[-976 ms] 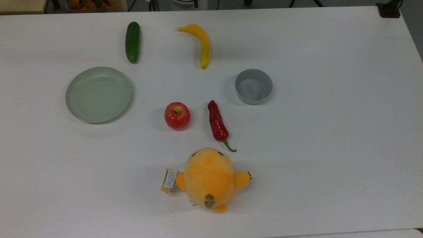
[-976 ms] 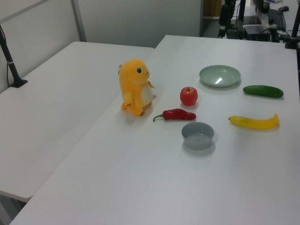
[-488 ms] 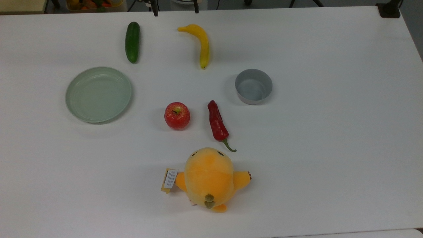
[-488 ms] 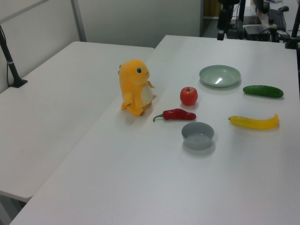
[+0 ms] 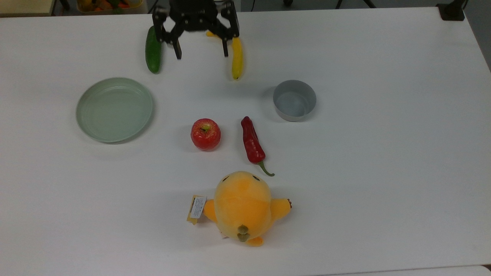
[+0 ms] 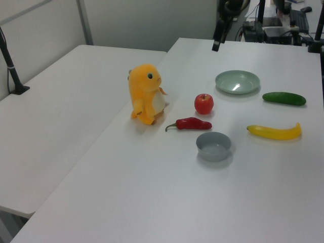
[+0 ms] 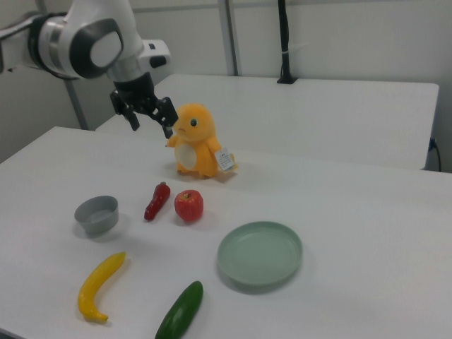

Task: Put the red apple in the bowl
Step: 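Move the open gripper over the red apple and lower onto it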

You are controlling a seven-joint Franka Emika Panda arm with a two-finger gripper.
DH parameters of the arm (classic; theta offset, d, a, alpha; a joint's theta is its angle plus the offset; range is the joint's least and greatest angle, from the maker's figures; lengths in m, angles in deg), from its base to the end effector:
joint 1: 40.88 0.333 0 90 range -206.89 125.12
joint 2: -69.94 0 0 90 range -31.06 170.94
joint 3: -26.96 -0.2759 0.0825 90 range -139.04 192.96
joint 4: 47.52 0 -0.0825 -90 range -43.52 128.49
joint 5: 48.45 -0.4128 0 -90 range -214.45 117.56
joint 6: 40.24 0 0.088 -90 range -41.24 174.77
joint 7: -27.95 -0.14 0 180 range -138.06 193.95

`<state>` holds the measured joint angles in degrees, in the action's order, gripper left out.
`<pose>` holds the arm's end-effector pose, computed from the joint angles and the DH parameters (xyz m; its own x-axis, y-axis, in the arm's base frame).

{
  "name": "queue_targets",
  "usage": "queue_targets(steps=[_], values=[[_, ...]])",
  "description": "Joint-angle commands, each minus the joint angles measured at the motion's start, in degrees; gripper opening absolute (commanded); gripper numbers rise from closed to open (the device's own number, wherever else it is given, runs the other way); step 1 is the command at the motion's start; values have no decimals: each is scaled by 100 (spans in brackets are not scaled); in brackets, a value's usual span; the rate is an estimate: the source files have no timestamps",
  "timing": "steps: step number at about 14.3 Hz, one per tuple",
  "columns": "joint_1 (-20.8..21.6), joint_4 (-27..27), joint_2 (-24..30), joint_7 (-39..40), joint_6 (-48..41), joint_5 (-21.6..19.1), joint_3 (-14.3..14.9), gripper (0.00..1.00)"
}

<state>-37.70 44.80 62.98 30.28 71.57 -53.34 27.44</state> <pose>0.6512 0.0392 0.4945 0.9742 0.0551 0.2189 0.0729 -0.9946 -0.0743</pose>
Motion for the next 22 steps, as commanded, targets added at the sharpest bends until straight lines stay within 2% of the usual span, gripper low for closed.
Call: queue_targets(steps=[1,8,13,22], values=[[16,-21,-472,163,560,94,5,100],[86,-3,-1210,145,1167,305,5,100],[86,23,-1535,110,1317,674,-92,100],[86,146,-1817,110,1361,1078,-101,100]])
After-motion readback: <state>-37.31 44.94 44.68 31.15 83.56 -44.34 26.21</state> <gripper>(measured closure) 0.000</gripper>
